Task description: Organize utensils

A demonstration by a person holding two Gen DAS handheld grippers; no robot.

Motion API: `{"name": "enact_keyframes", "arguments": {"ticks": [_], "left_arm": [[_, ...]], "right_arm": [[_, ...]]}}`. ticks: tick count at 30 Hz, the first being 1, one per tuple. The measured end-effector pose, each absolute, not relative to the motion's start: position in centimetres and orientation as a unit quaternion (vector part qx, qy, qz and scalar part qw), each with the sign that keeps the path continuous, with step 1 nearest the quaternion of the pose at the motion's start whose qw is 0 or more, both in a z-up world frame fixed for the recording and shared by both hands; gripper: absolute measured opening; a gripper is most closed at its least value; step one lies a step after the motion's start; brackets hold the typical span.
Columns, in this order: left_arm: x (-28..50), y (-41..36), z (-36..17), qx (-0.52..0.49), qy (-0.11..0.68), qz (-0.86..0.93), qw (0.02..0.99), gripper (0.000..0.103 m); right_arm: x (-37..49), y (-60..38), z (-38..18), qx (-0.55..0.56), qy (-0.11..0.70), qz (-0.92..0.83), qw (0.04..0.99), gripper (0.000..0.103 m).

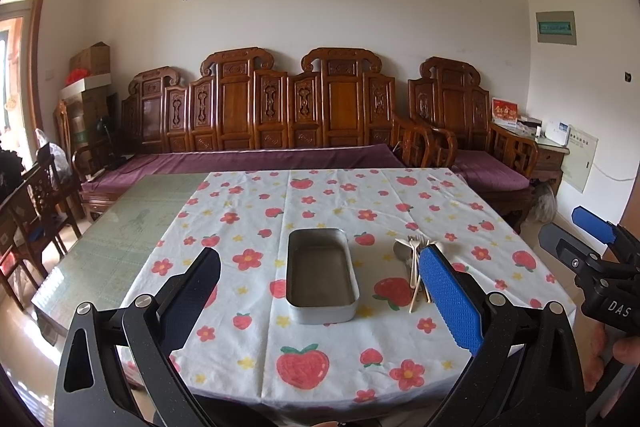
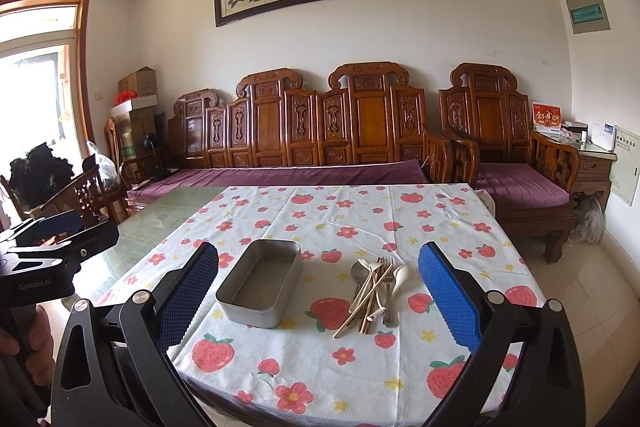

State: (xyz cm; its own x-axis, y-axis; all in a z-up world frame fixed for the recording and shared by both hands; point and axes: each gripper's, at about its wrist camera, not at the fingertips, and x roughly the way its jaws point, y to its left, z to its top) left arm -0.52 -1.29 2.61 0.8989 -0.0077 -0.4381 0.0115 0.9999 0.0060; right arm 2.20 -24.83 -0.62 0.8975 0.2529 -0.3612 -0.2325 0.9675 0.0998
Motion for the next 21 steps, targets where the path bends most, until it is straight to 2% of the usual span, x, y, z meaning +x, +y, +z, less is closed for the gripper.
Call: {"name": "enact_keyframes", "arguments": {"ticks": [21], "left_arm": [[-0.68, -1.89, 2.55, 0.006, 0.225, -0.005, 0.974, 0.096]], "right_arm": [[2.23, -25.00, -0.67, 0.027, 0.189, 0.125, 0.974, 0.100]]}}
